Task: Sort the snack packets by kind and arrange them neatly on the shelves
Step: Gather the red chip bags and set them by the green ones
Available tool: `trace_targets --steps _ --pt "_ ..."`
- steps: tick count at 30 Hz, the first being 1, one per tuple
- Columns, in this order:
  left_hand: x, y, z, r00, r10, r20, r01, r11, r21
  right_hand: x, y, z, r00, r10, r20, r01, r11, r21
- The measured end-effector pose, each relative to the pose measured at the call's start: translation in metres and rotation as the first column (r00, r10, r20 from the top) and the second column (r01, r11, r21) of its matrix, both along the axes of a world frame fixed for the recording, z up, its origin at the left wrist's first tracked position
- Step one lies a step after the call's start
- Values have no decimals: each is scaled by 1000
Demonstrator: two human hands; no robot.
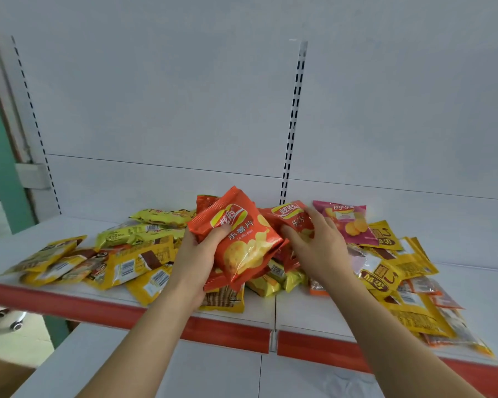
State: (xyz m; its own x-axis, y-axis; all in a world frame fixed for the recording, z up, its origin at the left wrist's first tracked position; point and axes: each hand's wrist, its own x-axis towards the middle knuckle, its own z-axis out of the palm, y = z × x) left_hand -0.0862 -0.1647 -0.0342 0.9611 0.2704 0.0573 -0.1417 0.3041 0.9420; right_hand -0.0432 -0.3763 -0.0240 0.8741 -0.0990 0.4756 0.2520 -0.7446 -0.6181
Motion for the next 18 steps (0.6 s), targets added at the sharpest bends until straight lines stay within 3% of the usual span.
trace_targets --steps 7,15,18 --pt "-1 0 -5 999 -36 -28 35 998 -43 -11 -2 4 998 -51 39 37 953 300" --pt "5 -13 -7 996 -88 6 88 994 71 -59 -37 13 958 -217 190 143 930 338" --pt "5 -40 -9 987 -159 36 153 979 137 -74 -45 7 969 -133 208 89 974 208"
